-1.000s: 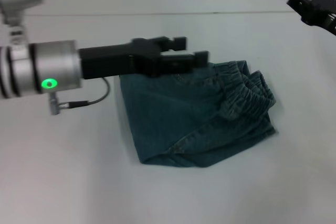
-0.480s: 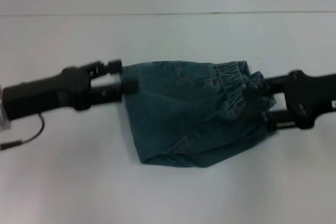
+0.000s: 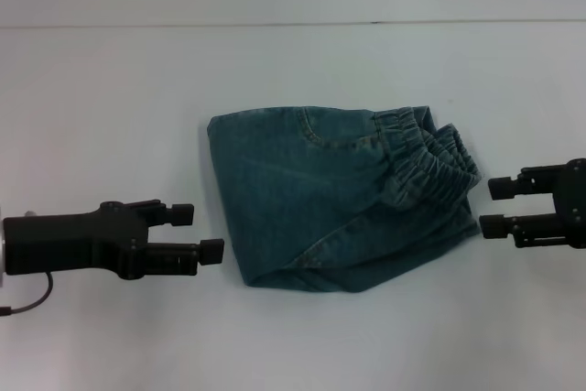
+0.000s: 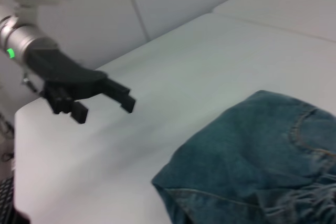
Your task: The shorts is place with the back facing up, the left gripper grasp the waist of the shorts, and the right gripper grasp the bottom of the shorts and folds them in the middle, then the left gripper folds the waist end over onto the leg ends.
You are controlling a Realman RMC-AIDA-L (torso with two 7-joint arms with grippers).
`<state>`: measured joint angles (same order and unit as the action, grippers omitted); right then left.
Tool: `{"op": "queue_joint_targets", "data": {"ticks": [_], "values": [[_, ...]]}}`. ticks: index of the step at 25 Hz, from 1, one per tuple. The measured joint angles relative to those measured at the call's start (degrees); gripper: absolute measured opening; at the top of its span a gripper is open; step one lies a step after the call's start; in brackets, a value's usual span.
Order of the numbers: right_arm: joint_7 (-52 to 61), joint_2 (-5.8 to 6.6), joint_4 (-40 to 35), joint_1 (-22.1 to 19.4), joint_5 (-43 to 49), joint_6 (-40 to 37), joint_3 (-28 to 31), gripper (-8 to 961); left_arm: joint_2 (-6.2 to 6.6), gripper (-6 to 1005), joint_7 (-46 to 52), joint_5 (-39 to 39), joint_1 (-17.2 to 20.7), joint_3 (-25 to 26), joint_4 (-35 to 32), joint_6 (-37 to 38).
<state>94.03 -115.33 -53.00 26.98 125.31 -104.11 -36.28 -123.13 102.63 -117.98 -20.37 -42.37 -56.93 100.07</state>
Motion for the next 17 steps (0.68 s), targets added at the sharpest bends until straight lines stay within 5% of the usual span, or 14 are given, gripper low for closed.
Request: {"op": "queue_joint_targets", "data": {"ticks": [17], "values": [[-0.3,-0.67,-0.1,0.0,0.0,2.9,1.1,707,0.01,933,0.2,-2.0,-0.6,-0.2,-0.3,-4.7]]}}
